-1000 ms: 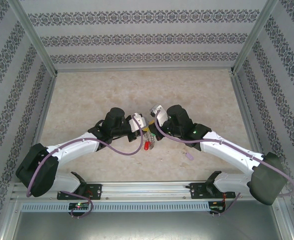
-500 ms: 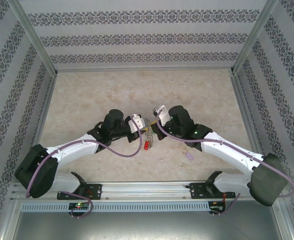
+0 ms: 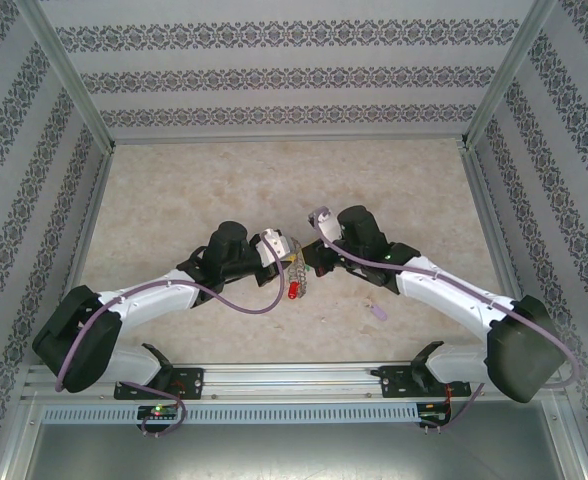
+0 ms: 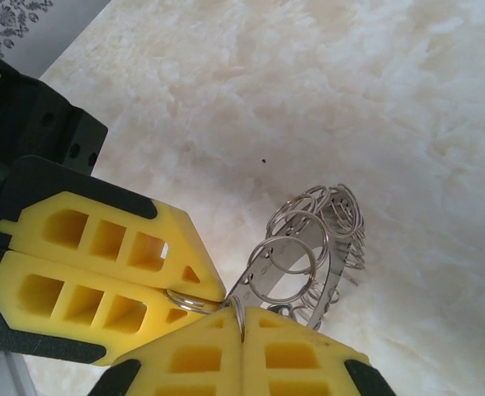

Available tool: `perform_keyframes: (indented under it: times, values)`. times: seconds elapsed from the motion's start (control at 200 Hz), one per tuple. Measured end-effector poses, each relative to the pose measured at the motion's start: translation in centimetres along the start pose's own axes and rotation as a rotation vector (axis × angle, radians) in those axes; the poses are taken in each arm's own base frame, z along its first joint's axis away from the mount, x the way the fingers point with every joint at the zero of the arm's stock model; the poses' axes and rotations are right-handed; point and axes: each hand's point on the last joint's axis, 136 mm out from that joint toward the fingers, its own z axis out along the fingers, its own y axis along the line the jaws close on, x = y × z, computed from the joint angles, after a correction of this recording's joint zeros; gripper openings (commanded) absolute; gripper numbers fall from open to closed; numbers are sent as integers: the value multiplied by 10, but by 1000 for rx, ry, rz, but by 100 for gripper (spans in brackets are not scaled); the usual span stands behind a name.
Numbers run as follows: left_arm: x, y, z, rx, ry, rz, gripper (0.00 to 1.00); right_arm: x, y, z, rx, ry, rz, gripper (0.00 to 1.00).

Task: Put the keys on the keyring

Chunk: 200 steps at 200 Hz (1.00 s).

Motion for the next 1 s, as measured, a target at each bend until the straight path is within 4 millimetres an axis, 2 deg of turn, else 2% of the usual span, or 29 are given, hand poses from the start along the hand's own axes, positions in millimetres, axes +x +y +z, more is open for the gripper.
perform_keyframes:
  times: [0.175, 0.495, 0.744, 0.999]
  values:
    - [-3, 2, 0, -9, -16, 4, 0, -2, -4, -2, -66, 11, 106, 0]
    - [4, 0, 1, -10, -8, -15, 0, 6, -10, 5, -189, 90, 283, 0]
    - [4, -2, 1, 0, -7, -7, 0, 3, -6, 3, -214, 101, 294, 0]
    - [-2, -3, 1, 27, 2, 25, 0, -11, 4, -4, -196, 94, 251, 0]
